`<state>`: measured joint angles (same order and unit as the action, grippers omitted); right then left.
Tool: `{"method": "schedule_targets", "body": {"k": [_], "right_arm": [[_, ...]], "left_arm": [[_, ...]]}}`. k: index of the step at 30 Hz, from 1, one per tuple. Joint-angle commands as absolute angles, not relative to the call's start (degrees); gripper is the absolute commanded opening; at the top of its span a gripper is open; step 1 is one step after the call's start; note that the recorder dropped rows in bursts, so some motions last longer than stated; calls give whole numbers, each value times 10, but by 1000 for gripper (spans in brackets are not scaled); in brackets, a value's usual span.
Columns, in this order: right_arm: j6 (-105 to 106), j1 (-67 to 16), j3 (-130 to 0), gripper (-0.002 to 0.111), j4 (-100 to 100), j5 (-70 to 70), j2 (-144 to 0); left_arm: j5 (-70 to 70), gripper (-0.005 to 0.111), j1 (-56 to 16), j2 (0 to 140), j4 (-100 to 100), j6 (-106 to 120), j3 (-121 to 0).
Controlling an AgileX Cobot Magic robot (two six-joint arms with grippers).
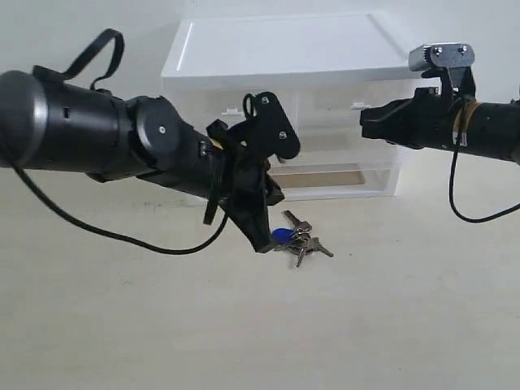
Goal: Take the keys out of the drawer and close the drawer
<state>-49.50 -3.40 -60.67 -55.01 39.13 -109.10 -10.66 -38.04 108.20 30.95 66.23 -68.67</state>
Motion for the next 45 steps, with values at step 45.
{"method": "schedule_targets", "body": {"k": [45], "right_arm": [[-600, -24, -97, 0, -501, 228, -100]], "left_arm": [[135, 4, -379, 173, 311, 208, -179]]}}
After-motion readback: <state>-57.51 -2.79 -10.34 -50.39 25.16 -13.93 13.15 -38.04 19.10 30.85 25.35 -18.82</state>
